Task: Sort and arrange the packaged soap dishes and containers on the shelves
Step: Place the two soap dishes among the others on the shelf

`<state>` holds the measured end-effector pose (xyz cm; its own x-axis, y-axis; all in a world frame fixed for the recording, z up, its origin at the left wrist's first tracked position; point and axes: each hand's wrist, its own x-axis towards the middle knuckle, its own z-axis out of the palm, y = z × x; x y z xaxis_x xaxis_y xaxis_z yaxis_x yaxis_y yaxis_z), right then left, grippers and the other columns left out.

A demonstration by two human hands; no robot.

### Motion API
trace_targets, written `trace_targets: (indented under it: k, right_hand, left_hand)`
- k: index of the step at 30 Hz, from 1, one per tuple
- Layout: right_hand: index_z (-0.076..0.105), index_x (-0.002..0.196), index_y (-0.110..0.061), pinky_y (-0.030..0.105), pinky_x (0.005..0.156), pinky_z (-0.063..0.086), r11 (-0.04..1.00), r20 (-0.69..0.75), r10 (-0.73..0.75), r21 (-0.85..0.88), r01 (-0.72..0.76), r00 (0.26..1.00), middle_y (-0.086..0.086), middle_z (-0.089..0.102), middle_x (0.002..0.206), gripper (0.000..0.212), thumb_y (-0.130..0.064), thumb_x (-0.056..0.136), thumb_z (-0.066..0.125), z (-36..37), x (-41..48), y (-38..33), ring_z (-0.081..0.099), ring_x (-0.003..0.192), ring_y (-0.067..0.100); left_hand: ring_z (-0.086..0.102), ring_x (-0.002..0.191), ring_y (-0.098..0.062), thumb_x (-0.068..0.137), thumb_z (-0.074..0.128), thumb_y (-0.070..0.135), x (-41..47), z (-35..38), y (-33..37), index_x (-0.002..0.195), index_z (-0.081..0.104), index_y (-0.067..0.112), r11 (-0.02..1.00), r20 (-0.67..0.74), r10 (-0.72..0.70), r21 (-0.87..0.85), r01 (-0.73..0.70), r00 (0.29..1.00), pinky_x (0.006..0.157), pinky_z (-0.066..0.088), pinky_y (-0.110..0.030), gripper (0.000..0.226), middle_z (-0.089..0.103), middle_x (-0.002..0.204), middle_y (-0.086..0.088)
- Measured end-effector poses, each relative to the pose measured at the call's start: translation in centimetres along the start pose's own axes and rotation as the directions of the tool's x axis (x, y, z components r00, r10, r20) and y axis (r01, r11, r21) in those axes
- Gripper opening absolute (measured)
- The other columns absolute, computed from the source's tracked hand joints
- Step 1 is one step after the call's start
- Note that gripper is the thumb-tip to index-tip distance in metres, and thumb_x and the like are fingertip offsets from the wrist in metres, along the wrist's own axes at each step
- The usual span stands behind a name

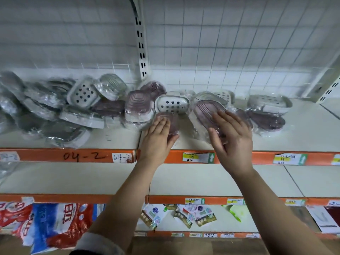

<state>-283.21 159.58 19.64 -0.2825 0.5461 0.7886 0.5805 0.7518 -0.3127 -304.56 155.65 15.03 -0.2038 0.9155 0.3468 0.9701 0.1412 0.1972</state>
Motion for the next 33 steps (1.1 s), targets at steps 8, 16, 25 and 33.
trace_targets:
  k: [8,16,25,33]
  right_hand:
    - [0.07,0.115,-0.007,0.05,0.093,0.047,0.991,-0.008,-0.118,0.061,0.118,0.993,0.009,0.067,0.122,0.038,-0.033,0.093,0.054,2.5,2.7,-1.2,0.057,0.12,0.032]
    - [0.071,0.115,-0.009,0.053,0.094,0.044,0.99,0.236,-0.132,-0.006,0.137,0.963,0.008,0.067,0.122,0.037,-0.034,0.089,0.063,6.6,2.4,-2.2,0.058,0.12,0.032]
    - [0.053,0.137,-0.016,0.057,0.116,0.014,0.999,0.443,-0.035,-0.009,0.043,0.896,0.007,0.047,0.147,0.055,-0.05,0.095,0.043,7.3,2.5,-3.2,0.032,0.142,0.028]
    - [0.063,0.121,-0.003,0.046,0.109,0.037,0.961,0.344,-0.17,0.264,0.079,0.923,0.018,0.056,0.132,0.037,-0.025,0.094,0.054,8.1,4.0,-8.3,0.048,0.127,0.036]
  left_hand:
    - [0.052,0.127,-0.028,0.097,0.035,0.041,-2.1,-0.9,-0.4,0.131,0.058,0.006,1.0,-0.25,-0.013,-0.002,0.013,0.968,0.108,0.027,-0.038,0.055,0.059,0.134,-0.012]
    - [0.051,0.127,-0.027,0.098,0.035,0.038,-4.8,-2.8,-1.9,0.129,0.061,0.009,0.99,-0.265,-0.131,0.02,0.141,0.955,0.106,0.037,-0.045,0.049,0.061,0.131,-0.011]
    - [0.052,0.127,-0.028,0.096,0.038,0.037,-7.4,-4.6,-2.9,0.127,0.062,0.008,0.971,-0.286,-0.212,0.047,0.235,0.935,0.108,0.035,-0.046,0.049,0.062,0.13,-0.01]
    - [0.051,0.128,-0.029,0.097,0.036,0.039,-8.3,-6.8,-7.2,0.129,0.06,0.008,0.962,-0.31,-0.242,0.044,0.268,0.92,0.11,0.03,-0.045,0.051,0.06,0.133,-0.011]
